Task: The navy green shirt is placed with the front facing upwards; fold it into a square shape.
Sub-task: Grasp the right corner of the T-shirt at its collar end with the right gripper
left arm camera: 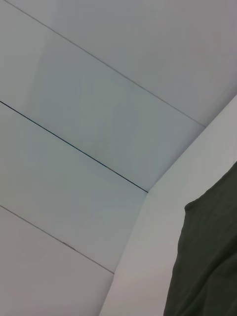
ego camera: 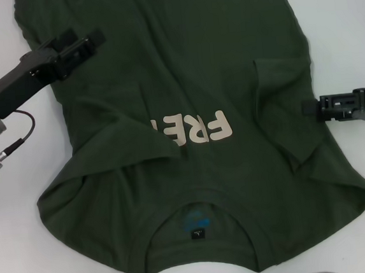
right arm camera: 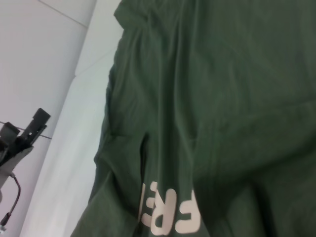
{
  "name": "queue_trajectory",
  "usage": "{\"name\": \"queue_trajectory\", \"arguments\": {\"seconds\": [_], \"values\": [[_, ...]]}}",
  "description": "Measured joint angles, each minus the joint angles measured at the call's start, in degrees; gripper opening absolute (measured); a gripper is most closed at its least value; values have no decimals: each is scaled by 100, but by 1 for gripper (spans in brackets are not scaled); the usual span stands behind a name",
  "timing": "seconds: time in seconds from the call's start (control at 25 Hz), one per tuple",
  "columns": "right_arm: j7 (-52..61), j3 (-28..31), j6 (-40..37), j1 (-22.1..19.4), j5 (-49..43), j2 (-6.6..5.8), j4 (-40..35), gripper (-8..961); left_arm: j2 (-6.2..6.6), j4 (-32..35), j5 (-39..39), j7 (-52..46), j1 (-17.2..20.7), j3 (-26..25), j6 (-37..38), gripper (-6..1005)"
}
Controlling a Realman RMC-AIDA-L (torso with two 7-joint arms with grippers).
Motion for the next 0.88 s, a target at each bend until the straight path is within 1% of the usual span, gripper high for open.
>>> {"name": "queue_trajectory", "arguments": {"seconds": [0.16, 0.4, 0.56, 0.88], "values": [[2, -6, -25, -44, -27, -7, 17, 786, -3, -14, 0, -1, -2, 0, 2, 887], [2, -21, -6, -47, -210, 42, 22, 786, -7, -65, 0, 0, -16, 0, 4, 887], [2, -27, 7, -44, -218, 53, 24, 786, -7, -68, 0, 1, -21, 0, 4, 887], [22, -97, 16, 64, -227, 164, 25, 786, -7, -70, 0, 20, -44, 0, -8, 887]]}}
